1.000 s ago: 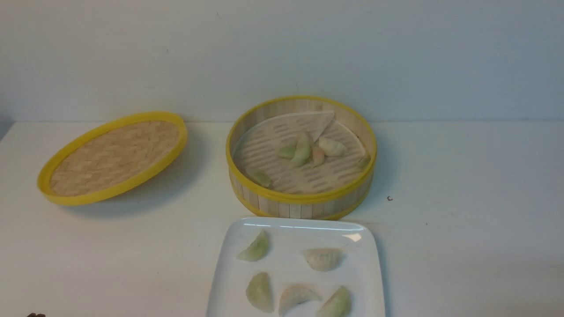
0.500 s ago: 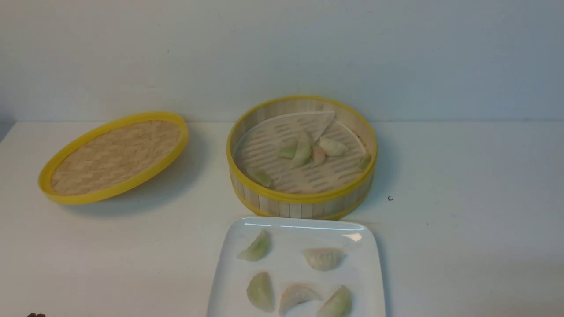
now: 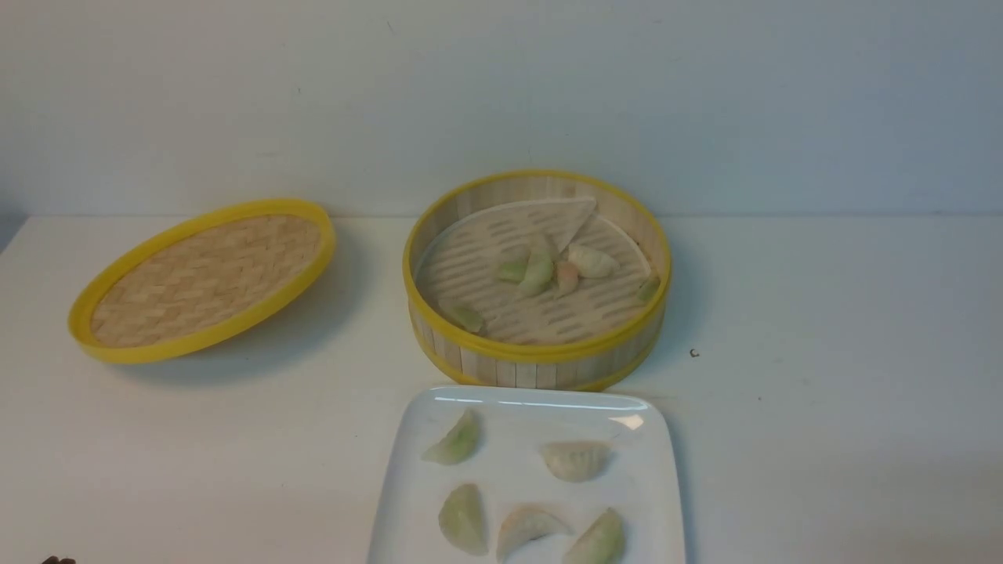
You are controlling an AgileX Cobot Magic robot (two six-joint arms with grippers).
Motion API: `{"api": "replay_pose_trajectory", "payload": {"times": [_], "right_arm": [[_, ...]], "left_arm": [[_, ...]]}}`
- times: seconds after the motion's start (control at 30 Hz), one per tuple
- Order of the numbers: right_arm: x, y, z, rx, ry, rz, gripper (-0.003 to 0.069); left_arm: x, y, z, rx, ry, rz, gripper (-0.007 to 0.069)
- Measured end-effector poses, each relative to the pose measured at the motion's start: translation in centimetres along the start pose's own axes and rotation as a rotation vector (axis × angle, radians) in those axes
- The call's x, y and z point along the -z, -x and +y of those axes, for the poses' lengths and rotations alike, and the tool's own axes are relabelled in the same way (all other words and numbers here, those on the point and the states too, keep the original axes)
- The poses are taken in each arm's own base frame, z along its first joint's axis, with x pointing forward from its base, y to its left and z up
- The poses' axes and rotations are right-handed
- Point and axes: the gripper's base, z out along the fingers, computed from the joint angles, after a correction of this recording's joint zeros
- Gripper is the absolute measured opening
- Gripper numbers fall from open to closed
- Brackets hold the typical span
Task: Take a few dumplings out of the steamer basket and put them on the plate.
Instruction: Use the left arm to grab a dumpling from the steamer
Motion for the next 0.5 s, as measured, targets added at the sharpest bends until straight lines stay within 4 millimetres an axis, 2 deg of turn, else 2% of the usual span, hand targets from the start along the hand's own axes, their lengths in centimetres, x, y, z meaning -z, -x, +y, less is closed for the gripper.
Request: {"api": "replay_pose_trajectory", "payload": {"times": [0.2,0.3,0.37,0.5], "right_arm": [[0.1,1.4,0.4,-0.483,0.077,-0.143,-0.0014],[0.2,1.7,0.3,-0.671,0.1,-0.17,-0.0014],[0.2,1.8,0.3,-0.73,0.108,-0.176,-0.0014],[0.2,1.8,0.3,-0.718,0.107,-0.178,-0.0014]], "left_arm": [[0.0,0.0,0.0,-0.006,0.0,0.0,-0.0006],[0.0,0.1,0.0,-0.005,0.003,-0.016,-0.0006],[0.0,0.7,0.1,0.023,0.008,-0.082,-0.0006],[0.4,2.5,0.4,0.201,0.014,-0.287,-0.0006]]}}
